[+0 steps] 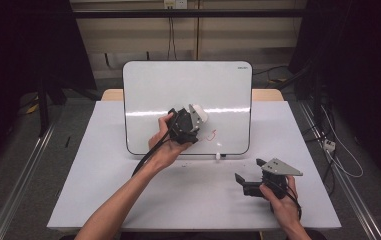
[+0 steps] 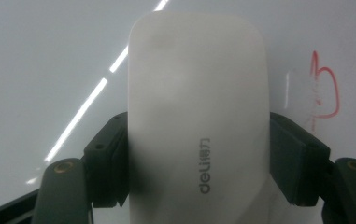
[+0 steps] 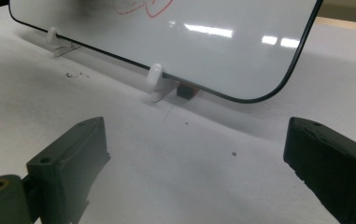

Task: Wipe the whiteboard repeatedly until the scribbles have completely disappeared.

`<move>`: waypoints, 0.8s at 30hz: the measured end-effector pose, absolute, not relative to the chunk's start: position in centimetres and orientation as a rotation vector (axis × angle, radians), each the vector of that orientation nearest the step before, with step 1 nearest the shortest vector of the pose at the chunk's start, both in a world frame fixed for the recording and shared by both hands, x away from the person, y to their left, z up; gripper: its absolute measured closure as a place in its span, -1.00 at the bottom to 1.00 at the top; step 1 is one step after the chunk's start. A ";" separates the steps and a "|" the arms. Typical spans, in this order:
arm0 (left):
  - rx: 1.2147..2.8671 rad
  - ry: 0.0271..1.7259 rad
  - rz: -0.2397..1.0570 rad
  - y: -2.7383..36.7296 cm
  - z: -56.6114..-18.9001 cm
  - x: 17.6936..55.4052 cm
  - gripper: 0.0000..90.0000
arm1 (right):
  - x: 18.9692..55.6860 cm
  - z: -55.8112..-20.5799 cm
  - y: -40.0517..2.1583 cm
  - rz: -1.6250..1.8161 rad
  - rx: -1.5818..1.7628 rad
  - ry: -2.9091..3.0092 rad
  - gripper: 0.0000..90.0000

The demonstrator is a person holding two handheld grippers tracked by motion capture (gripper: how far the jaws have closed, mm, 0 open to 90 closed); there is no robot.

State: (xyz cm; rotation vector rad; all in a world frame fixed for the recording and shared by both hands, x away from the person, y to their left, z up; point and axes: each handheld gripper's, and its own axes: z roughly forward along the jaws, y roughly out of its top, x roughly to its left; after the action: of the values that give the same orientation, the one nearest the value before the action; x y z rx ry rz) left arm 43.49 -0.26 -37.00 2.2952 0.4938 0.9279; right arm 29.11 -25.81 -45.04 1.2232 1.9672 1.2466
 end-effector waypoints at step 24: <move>2.431 0.256 0.928 -3.7 -40.9 39.9 -0.33 | 28.9 -45.0 -26.1 1.247 1.221 1.961 -0.86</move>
State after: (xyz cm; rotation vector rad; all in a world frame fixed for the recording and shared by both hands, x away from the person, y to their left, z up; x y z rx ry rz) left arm 39.95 -3.67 -40.89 2.4306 0.2564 0.9280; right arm 28.86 -26.09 -44.96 1.2214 1.9614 1.2469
